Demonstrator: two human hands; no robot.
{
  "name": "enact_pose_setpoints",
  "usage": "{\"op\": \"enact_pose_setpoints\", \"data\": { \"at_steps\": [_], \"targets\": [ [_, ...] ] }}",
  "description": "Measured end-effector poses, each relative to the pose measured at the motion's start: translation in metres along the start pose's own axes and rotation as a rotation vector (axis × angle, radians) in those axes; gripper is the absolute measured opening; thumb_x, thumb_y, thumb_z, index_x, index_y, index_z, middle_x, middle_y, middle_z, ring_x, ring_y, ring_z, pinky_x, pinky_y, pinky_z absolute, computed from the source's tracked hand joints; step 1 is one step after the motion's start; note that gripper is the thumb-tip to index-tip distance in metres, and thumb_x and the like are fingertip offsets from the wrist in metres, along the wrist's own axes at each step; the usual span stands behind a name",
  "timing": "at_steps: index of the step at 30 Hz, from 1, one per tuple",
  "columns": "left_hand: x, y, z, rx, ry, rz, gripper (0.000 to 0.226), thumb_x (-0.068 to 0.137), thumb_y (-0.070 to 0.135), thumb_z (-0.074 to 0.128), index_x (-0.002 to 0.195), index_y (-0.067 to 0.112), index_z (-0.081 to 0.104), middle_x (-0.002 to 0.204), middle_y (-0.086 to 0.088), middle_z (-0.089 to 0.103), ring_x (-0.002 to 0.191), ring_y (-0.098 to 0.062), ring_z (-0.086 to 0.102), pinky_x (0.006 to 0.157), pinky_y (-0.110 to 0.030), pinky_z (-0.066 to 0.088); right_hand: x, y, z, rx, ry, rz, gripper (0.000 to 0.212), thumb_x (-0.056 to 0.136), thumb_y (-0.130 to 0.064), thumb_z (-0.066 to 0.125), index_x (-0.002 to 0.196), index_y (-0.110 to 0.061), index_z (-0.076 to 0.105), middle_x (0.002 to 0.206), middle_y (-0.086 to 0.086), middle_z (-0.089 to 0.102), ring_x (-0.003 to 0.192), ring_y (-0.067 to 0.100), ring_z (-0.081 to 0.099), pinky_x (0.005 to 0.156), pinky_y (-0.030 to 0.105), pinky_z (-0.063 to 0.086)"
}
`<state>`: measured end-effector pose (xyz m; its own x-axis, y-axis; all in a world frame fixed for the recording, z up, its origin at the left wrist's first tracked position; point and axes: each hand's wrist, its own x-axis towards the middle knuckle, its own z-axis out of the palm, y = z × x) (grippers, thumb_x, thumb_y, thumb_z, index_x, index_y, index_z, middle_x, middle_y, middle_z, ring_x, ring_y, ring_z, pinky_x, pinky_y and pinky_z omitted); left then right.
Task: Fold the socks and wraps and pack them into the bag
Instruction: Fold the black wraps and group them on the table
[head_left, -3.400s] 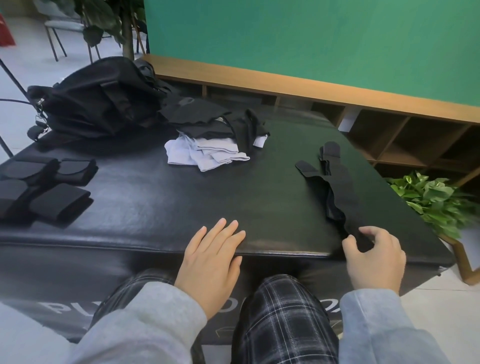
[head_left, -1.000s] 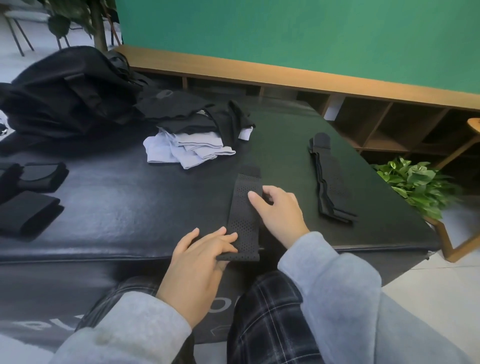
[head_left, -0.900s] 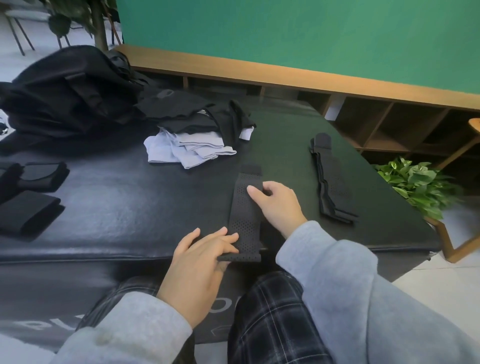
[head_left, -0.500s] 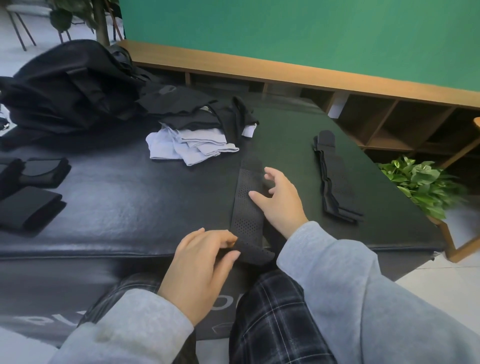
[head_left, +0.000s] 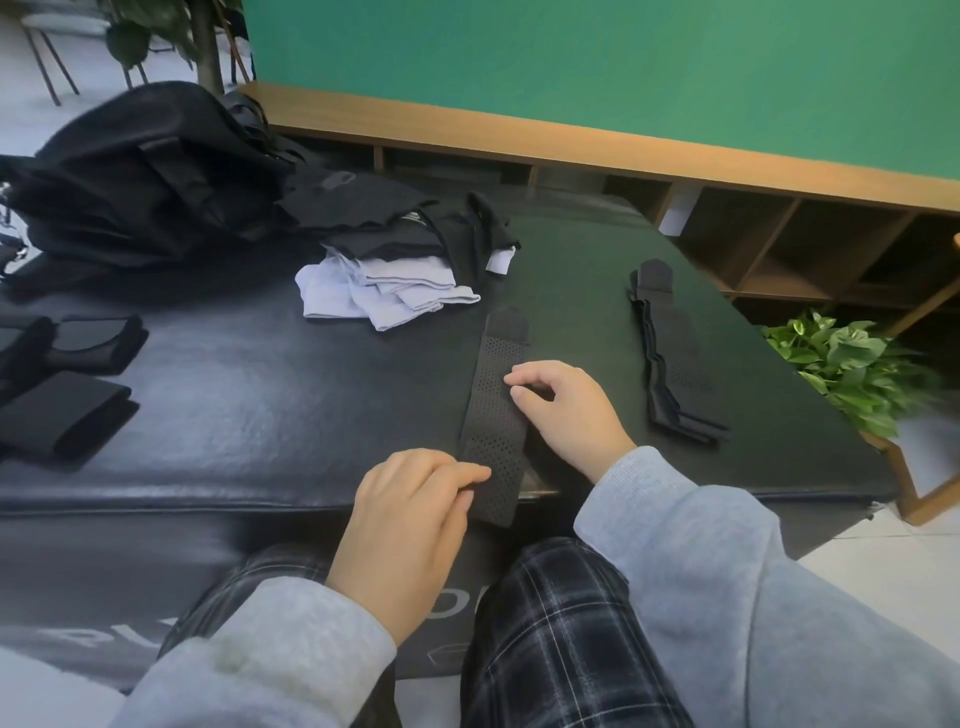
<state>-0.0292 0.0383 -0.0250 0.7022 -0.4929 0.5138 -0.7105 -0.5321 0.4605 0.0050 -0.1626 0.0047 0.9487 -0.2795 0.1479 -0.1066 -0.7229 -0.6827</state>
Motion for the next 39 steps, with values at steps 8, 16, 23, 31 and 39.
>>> {"op": "enact_pose_setpoints", "data": {
  "at_steps": [8,16,23,31,39],
  "targets": [
    [0.001,0.0,0.007,0.172,-0.097,0.008,0.055,0.056,0.018,0.087,0.107,0.024,0.065,0.121,-0.004,0.057,0.113,-0.019,0.044,0.088,-0.046,0.046,-0.002,-0.002,-0.001,-0.008,-0.001,-0.01,0.019,0.092,-0.019,0.054,0.102,-0.025,0.069,0.115,-0.015,0.06,0.11,0.008,0.049,0.088,0.015,0.031],
    [0.002,0.002,0.0,-0.055,0.042,-0.113,0.024,0.088,0.012,0.059,0.11,0.022,0.059,0.107,0.003,0.064,0.105,-0.019,0.058,0.091,-0.03,0.04,-0.005,-0.003,0.006,-0.144,-0.016,-0.084,0.014,0.086,-0.03,0.062,0.099,-0.033,0.067,0.118,-0.019,0.057,0.116,0.009,0.038,0.102,0.028,0.029],
    [0.009,0.018,-0.01,-0.207,0.049,-0.349,0.028,0.089,0.021,0.053,0.118,0.021,0.051,0.096,0.008,0.047,0.095,-0.009,0.04,0.082,-0.013,0.03,-0.011,-0.006,0.003,0.062,-0.065,-0.027,0.021,0.091,-0.039,0.049,0.09,-0.038,0.07,0.104,-0.025,0.062,0.114,-0.002,0.041,0.102,0.028,0.035],
    [0.01,0.004,0.0,0.1,0.088,-0.117,0.006,0.088,0.015,0.059,0.091,0.016,0.063,0.09,0.001,0.061,0.086,-0.021,0.056,0.076,-0.028,0.04,-0.014,-0.009,0.003,0.128,-0.073,0.009,0.025,0.091,-0.038,0.047,0.081,-0.042,0.069,0.099,-0.023,0.062,0.114,-0.001,0.042,0.102,0.031,0.035],
    [0.005,-0.004,0.008,0.21,0.026,-0.041,0.036,0.074,0.045,0.07,0.1,0.021,0.064,0.112,-0.002,0.058,0.108,-0.018,0.044,0.085,-0.041,0.045,-0.013,-0.005,0.007,0.037,-0.044,-0.082,0.023,0.091,-0.036,0.049,0.082,-0.037,0.07,0.093,-0.028,0.062,0.111,0.002,0.043,0.102,0.036,0.034]
  ]
}}
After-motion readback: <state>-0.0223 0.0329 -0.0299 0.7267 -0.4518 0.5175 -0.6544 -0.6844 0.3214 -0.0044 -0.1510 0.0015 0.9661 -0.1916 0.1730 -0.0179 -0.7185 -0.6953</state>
